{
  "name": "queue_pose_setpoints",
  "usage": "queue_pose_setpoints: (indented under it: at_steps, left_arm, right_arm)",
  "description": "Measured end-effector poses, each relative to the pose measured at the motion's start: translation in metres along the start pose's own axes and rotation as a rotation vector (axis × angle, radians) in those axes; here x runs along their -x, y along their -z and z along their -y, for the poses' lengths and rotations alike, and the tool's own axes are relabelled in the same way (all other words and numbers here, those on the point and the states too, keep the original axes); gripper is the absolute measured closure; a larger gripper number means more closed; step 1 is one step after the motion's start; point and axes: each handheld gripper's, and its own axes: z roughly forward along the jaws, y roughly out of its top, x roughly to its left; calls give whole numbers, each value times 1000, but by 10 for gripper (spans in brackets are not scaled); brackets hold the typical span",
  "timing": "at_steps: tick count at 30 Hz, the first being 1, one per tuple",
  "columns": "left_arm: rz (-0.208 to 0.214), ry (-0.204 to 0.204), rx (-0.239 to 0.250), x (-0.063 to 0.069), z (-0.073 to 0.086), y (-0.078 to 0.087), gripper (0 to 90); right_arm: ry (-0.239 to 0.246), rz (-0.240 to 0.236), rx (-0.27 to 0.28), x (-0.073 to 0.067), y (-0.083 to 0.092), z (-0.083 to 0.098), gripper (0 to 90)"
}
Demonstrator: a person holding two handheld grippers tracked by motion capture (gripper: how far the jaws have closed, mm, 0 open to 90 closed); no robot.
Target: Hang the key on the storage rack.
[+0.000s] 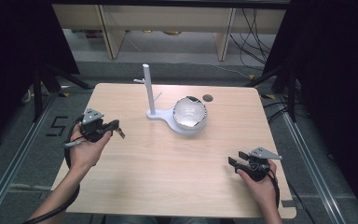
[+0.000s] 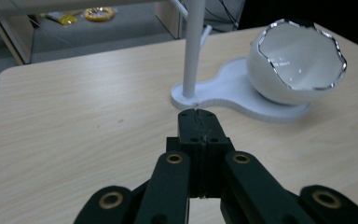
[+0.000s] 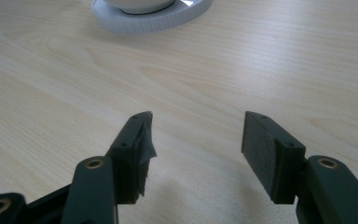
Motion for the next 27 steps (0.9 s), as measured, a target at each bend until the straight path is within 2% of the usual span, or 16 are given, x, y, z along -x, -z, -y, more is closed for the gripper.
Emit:
queue_pose_setpoints:
  at_steps: [3, 4, 7, 8, 9, 12, 13, 14, 18, 19, 20, 21, 25, 27]
  left_arm:
    - [-15, 36, 51, -5, -5, -3, 894]
    - [-23, 34, 59, -5, -6, -4, 894]
    - [-42, 40, 92, -6, -10, -7, 894]
    - [-46, 46, 101, -7, -12, -8, 894]
    - [-46, 59, 116, -7, -13, -8, 894]
    - [-47, 77, 138, -7, -20, -10, 894]
    - [-47, 78, 143, -7, -22, -11, 894]
    - [-47, 75, 149, -6, -24, -12, 894]
    - [-47, 68, 160, -3, -28, -14, 894]
    - [-46, 71, 164, -3, -29, -14, 894]
    - [-47, 73, 164, -3, -29, -15, 894]
    - [-48, 75, 164, -3, -29, -15, 894]
    - [-51, 81, 173, -4, -28, -15, 894]
    - [-52, 80, 181, -5, -28, -15, 894]
  right_arm:
    - [1, 0, 0, 0, 0, 0, 438]
    - [-12, -7, -6, 0, 0, 0, 438]
    - [-6, -3, -4, 0, 0, 0, 438]
    - [-5, 0, -4, 0, 0, 0, 438]
    - [-11, -18, 3, 0, -1, 0, 439]
    - [-11, -13, 6, 1, 0, 0, 439]
    - [-54, -7, 3, -3, 0, 1, 439]
    - [1, 4, 5, 1, 1, 0, 439]
    - [3, 1, 12, 1, 1, 0, 439]
    - [-36, 2, -4, -2, 2, 1, 439]
    - [-45, 0, -15, -3, 3, 0, 438]
    - [-15, -1, 1, 0, 2, 1, 438]
    - [-20, -18, 12, 0, 0, 1, 439]
    - [-14, 2, -1, 0, 2, 0, 440]
